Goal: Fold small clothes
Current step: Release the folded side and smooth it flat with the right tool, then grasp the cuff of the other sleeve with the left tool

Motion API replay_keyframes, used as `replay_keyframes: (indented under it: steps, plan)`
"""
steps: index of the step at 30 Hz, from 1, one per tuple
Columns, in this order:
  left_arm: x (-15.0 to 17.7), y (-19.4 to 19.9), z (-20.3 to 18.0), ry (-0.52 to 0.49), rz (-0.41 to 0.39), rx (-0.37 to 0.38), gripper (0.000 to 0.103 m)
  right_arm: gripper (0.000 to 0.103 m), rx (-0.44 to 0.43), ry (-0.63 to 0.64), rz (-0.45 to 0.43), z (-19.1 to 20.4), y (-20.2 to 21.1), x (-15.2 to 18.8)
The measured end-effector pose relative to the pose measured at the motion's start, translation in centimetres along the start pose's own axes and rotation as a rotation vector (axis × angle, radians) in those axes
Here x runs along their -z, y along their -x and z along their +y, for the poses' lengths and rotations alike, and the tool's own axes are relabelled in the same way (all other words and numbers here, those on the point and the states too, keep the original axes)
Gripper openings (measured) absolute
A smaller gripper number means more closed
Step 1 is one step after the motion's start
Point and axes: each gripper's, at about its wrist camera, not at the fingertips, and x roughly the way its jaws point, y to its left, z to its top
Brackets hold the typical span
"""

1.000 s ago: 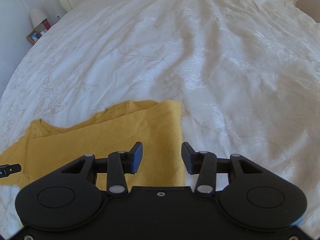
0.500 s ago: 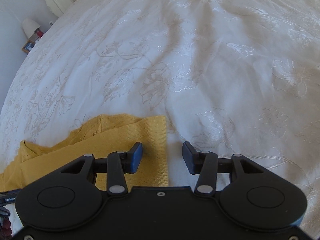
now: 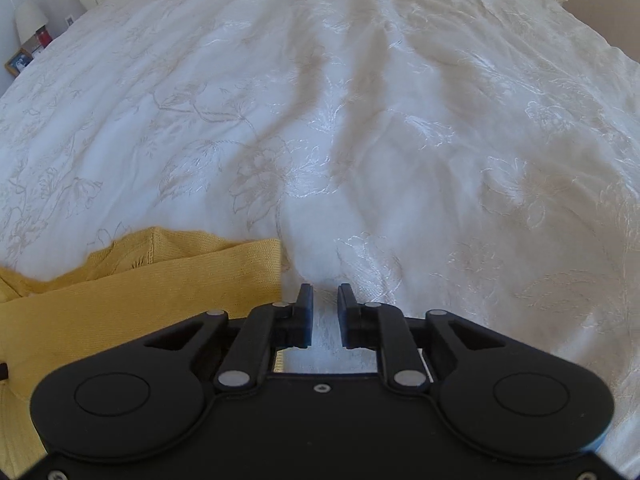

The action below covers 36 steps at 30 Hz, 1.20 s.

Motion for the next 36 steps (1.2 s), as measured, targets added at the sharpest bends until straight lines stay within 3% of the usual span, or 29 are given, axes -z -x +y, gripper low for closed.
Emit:
replay_keyframes:
  steps: [3, 5, 11, 16, 20, 30, 36]
  plan:
    - [0.3, 0.0, 0.6, 0.016, -0.023, 0.033, 0.094, 0.069, -0.036, -0.005, -0.054, 0.3, 2.3, 0.3]
    - [0.7, 0.1, 0.9, 0.016, -0.043, 0.055, 0.095, 0.072, -0.064, 0.006, -0.074, 1.2, 3.8, 0.7]
    - [1.6, 1.5, 1.8, 0.014, -0.067, 0.117, 0.095, 0.102, -0.149, 0.043, -0.069, 4.8, 6.5, 2.8]
    - [3.8, 4.1, 4.3, 0.054, -0.103, 0.139, 0.095, 0.102, -0.216, 0.099, -0.020, 8.2, 8.1, 5.8]
    - [5.3, 5.5, 9.0, 0.090, -0.117, 0.116, 0.095, 0.102, -0.256, 0.151, 0.016, 10.9, 8.8, 7.9]
    - [4.9, 5.2, 26.0, 0.169, -0.125, -0.083, 0.094, 0.103, -0.360, 0.166, 0.011, 17.7, 11.5, 10.7]
    - [3.7, 4.3, 33.5, 0.186, -0.149, -0.138, 0.094, 0.103, -0.432, 0.184, -0.008, 22.8, 12.7, 11.0]
